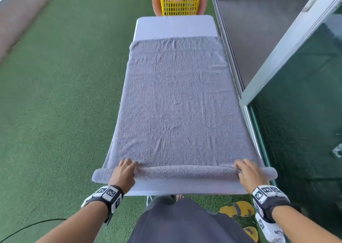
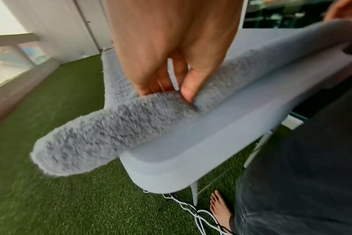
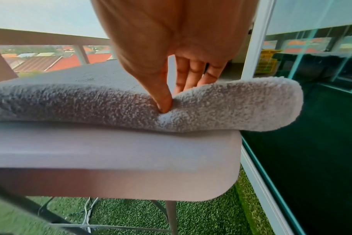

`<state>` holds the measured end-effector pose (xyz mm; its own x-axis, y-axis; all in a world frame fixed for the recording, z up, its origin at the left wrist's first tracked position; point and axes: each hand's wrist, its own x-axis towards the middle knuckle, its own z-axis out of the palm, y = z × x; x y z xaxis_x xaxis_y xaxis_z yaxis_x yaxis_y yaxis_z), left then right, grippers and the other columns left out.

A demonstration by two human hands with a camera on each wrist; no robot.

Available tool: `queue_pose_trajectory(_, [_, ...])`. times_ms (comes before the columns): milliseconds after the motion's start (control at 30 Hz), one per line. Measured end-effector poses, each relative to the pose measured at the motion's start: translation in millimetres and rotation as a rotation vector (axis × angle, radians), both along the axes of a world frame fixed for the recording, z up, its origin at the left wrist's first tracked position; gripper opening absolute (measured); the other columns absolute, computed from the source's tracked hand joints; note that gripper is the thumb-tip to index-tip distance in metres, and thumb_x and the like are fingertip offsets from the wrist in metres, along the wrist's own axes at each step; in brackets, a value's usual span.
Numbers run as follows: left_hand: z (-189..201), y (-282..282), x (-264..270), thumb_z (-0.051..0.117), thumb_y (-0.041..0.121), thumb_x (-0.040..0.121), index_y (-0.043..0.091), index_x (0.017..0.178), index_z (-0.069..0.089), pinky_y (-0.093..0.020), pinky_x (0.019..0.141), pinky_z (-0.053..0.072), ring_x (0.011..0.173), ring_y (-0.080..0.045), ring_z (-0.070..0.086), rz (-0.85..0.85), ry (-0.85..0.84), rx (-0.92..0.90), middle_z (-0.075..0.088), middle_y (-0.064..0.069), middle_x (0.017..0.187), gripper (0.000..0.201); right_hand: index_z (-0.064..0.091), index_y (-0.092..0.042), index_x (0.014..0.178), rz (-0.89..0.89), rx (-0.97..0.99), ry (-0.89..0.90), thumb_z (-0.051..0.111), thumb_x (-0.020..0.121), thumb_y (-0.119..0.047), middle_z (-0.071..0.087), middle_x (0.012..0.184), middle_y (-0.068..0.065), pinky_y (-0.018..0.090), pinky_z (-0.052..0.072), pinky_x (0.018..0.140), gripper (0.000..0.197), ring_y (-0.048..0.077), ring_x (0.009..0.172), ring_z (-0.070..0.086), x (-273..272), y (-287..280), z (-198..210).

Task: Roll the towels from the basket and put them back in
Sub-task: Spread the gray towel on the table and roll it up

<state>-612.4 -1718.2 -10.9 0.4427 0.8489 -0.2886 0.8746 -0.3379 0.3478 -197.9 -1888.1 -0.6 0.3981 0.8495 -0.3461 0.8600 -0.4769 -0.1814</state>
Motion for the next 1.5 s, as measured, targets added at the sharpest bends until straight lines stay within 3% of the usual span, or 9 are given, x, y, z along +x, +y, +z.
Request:
queue_pose_trajectory(167, [-10.9,-19.1,0.5,0.065,-0.021,0.053,0.013,0.085,0.053,-0.031,0.057,0.049,0.066,-0.013,0.039,-0.029,0.011,0.237,0.053,0.0,0.074,0.048,0.031,-0.025,0.069,0.012,0.045,-0.005,0.053,0.07,0.013,0.041,0.073,-0.007,0.028,0.032,0.066,0.044,0.019,0.073,0.043,-15.9,-3.1,-5.2])
queue_pose_trajectory(300, [-14.3,-47.9,2.1,0.063,-0.013,0.051,0.008,0.103,0.056,-0.038,0.071,0.053,0.083,-0.024,0.052,0.047,0.078,0.252,0.056,-0.008,0.095,0.056,0.055,-0.016,0.096,0.061,0.11,-0.089,0.072,0.059,0.0,0.058,0.098,0.002,0.04,0.053,0.081,0.044,0.021,0.088,0.055,-19.4,-29.4,-21.1])
queue_pose_trajectory(433, [-21.7,-52.6,1.0,0.07,-0.013,0.052,0.005,0.112,0.062,-0.045,0.086,0.053,0.098,-0.029,0.059,0.028,0.109,0.234,0.063,-0.011,0.107,0.063,0.064,-0.006,0.115,0.03,0.162,-0.053,0.079,0.061,0.003,0.064,0.119,0.01,0.046,0.049,0.094,0.056,0.029,0.11,0.059,-20.7,-39.3,-21.1])
queue_pose_trajectory(567, [-11.1,-20.2,2.1,0.078,-0.01,0.052,0.012,0.086,0.07,-0.037,0.07,0.053,0.073,-0.02,0.062,0.001,0.018,0.21,0.069,-0.001,0.082,0.041,0.069,-0.009,0.105,0.019,0.163,-0.033,0.082,0.056,0.005,0.069,0.106,0.005,0.043,0.052,0.09,0.052,0.025,0.098,0.064,-12.1,-23.3,-20.5])
queue_pose_trajectory(767, [-14.1,-16.6,-3.9,0.082,0.0,0.053,0.014,0.081,0.068,-0.031,0.067,0.053,0.067,-0.015,0.057,-0.04,-0.011,0.185,0.067,0.003,0.075,0.034,0.07,-0.017,0.093,0.117,0.121,-0.078,0.083,0.048,-0.007,0.069,0.089,-0.005,0.036,0.052,0.073,0.048,0.016,0.08,0.064,-7.8,-19.7,-15.7])
queue_pose_trajectory(1033, [-9.2,-48.2,-22.0,0.082,-0.007,0.058,0.011,0.088,0.069,-0.022,0.069,0.045,0.07,-0.008,0.053,-0.057,-0.181,0.102,0.067,0.006,0.08,0.037,0.074,-0.023,0.091,0.097,0.082,-0.033,0.082,0.056,-0.018,0.07,0.088,-0.01,0.039,0.049,0.079,0.037,0.012,0.08,0.064,-12.5,-49.7,-17.0])
queue_pose_trajectory(1167, [-12.1,-28.8,-18.7,0.067,-0.006,0.078,0.007,0.105,0.065,-0.027,0.074,0.051,0.077,-0.01,0.056,-0.006,-0.174,0.042,0.069,-0.001,0.089,0.03,0.068,-0.036,0.11,0.117,-0.044,-0.066,0.063,0.083,-0.031,0.067,0.107,-0.017,0.035,0.037,0.096,0.028,0.006,0.099,0.058,1.5,-30.7,-4.0])
queue_pose_trajectory(1267, [-10.0,-6.4,-9.7,0.057,0.001,0.082,0.013,0.12,0.05,-0.035,0.081,0.05,0.085,-0.015,0.05,0.096,-0.093,0.043,0.053,0.001,0.099,0.04,0.068,-0.037,0.11,0.12,-0.122,0.001,0.055,0.091,-0.027,0.062,0.086,-0.015,0.032,0.043,0.089,0.025,0.008,0.082,0.054,9.5,-9.6,5.3])
queue_pose_trajectory(1500, [-4.3,-4.5,13.2,0.059,-0.019,0.072,0.014,0.072,0.047,-0.015,0.052,0.03,0.055,-0.011,0.039,0.054,-0.064,0.128,0.048,0.004,0.068,0.036,0.045,-0.025,0.073,0.055,0.101,-0.059,0.062,0.075,0.007,0.045,0.075,-0.008,0.032,0.037,0.065,0.036,0.018,0.072,0.046,-3.5,6.9,-9.5])
